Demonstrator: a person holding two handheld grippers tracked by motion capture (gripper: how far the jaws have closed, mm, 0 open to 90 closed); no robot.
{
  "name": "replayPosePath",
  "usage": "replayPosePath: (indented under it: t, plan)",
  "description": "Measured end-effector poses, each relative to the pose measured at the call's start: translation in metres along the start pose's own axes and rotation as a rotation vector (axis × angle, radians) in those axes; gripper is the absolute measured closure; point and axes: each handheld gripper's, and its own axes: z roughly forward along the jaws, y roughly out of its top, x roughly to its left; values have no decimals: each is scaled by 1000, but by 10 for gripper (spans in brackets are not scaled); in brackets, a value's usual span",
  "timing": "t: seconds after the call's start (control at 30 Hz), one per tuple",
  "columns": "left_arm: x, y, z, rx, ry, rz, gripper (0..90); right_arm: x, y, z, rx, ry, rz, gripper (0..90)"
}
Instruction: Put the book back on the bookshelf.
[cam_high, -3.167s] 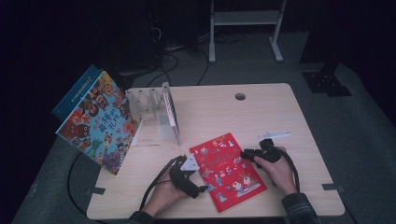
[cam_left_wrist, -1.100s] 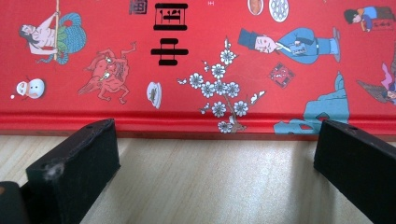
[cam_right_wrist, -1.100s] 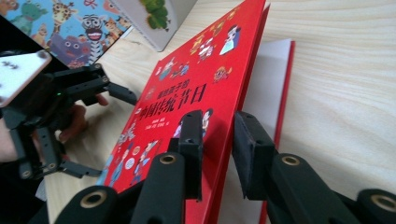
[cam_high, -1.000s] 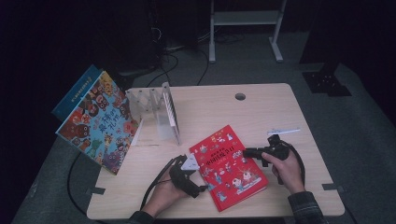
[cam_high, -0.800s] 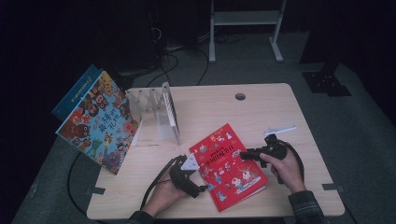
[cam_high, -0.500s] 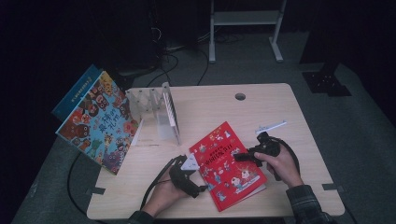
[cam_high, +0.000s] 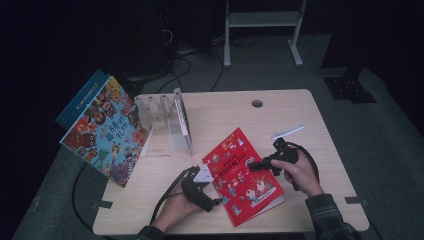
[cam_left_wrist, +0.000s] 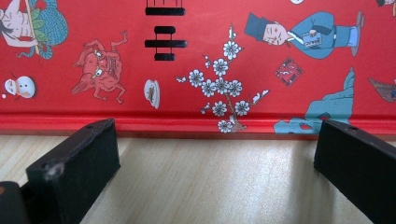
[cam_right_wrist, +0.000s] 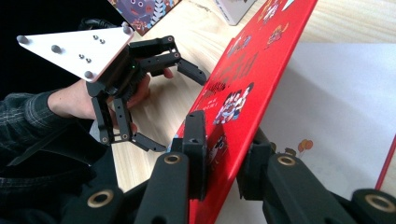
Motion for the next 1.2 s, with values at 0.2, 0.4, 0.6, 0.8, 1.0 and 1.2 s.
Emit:
replayPosePath:
  t: [0.2,0.4,0.6,0.8,1.0,1.2]
  plan:
    - [7,-3,-5,-18,-10,-71,0,4,-2,-3,-39,10,-6,786]
    - [8,-3,-9,-37,-16,-96,0,13,-3,-11,-97,1,-35,800]
    - [11,-2,-16,-63,-14,-102,0,19,-4,-23,-181,-22,-70,813]
    - [14,1,-24,-87,-14,-107,0,24,-5,-32,-237,-45,-93,825]
    - [17,8,-31,-134,-40,-115,0,33,-1,-42,-305,-56,-121,878]
    - [23,13,-39,-176,-50,-131,0,43,8,-52,-321,-80,-169,879]
